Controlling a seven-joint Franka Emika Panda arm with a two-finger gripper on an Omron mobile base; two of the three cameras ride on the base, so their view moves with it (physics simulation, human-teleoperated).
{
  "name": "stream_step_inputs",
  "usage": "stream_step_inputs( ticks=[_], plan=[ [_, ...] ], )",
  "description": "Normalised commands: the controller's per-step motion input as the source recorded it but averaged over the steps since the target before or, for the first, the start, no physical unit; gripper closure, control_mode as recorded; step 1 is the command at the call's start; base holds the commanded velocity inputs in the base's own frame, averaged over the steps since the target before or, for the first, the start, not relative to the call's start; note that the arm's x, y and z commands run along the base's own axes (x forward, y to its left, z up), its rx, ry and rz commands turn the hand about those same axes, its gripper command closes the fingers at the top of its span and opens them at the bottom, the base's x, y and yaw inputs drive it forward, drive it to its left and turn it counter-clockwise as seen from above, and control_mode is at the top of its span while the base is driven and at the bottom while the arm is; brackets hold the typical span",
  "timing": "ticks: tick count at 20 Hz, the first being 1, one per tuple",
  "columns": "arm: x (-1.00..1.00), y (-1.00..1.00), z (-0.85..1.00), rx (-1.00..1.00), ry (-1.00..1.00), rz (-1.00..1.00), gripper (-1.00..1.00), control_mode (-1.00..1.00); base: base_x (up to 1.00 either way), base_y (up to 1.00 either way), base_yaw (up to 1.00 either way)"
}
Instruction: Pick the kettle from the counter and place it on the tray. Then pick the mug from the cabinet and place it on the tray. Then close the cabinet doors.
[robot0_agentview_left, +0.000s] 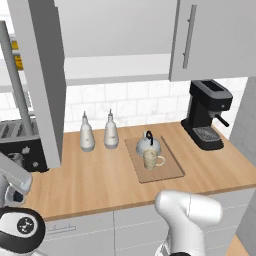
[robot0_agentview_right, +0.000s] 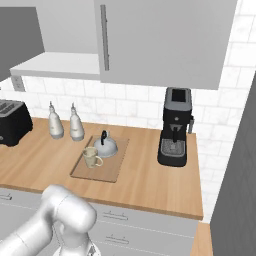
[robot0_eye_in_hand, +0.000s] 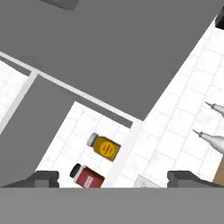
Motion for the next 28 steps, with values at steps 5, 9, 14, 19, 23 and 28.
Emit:
stream_step_inputs(
  ticks=[5,9,14,19,23,28],
  plan=[
    [0.60,0.36,-0.24,0.01,0.03,-0.14,-1.00,-1.00,0.00,0.00,0.00],
    [0.49,0.01,0.00,0.01,0.00,-0.04,-1.00,-1.00,0.00,0.00,0.00],
    [0.64,-0.10,0.00,0.01,0.00,0.00,-1.00,-1.00,0.00,0.00,0.00],
    [0.30,-0.53,0.06,0.01,0.00,0.00,-1.00,-1.00,0.00,0.00,0.00],
    [0.02,-0.81,0.18,0.01,-0.04,0.00,-1.00,-1.00,0.00,0.00,0.00],
    [0.00,-0.92,0.20,0.01,-0.01,0.00,-1.00,-1.00,0.00,0.00,0.00]
  ],
)
